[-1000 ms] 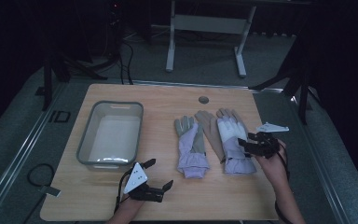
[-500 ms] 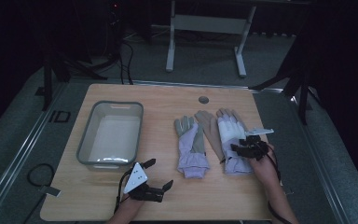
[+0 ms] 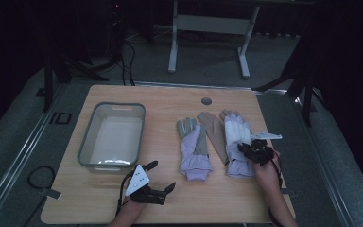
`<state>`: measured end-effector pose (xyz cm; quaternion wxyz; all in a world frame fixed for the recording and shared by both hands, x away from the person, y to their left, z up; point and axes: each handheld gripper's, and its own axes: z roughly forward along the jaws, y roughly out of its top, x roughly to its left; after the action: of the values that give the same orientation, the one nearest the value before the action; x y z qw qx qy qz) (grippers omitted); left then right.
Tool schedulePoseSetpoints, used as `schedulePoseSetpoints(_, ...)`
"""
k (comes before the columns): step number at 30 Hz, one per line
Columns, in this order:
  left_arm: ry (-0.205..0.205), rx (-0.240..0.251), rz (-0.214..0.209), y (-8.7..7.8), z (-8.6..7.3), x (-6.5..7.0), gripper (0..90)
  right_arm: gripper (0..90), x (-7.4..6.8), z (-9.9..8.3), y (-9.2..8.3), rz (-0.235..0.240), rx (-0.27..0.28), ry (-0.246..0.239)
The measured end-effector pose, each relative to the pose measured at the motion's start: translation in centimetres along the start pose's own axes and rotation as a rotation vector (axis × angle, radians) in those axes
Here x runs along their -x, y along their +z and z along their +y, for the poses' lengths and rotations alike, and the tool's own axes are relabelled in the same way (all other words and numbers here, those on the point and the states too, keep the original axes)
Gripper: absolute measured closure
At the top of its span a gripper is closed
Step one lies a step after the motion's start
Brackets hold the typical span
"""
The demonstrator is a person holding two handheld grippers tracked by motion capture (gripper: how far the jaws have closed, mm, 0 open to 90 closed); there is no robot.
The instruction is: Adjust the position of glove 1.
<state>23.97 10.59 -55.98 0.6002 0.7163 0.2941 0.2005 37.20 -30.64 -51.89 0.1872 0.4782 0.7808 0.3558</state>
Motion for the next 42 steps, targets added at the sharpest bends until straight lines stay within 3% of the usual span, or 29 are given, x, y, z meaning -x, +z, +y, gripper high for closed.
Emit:
schedulePoseSetpoints(4,-0.001,0.001,0.003,0.0,0.0,0.0,1.1,79.5,0.2,0.7,-2.1,-0.004,0.039,0.046)
schedulePoseSetpoints(7,0.0,0.001,0.005,0.0,0.0,0.0,1.1,79.7,0.0,1.4,-3.6,-0.02,0.073,0.047)
schedulePoseSetpoints(13,-0.001,0.002,0.007,0.0,0.0,0.0,1.1,79.9,-1.1,3.5,-5.8,-0.02,0.108,0.029)
schedulePoseSetpoints(23,-0.006,0.007,0.011,-0.1,0.0,0.0,1.1,79.7,-4.8,7.7,-8.2,0.007,0.17,-0.035)
schedulePoseSetpoints(33,-0.009,0.01,0.013,-0.1,0.0,0.0,1.1,79.6,-10.2,9.4,-6.7,0.07,0.151,-0.093)
schedulePoseSetpoints(38,-0.007,0.01,0.012,-0.1,0.0,0.0,1.1,79.6,-12.6,9.5,-4.8,0.099,0.113,-0.116)
schedulePoseSetpoints(42,-0.004,0.009,0.012,-0.1,0.0,0.0,1.1,79.6,-13.8,9.4,-2.9,0.114,0.08,-0.123)
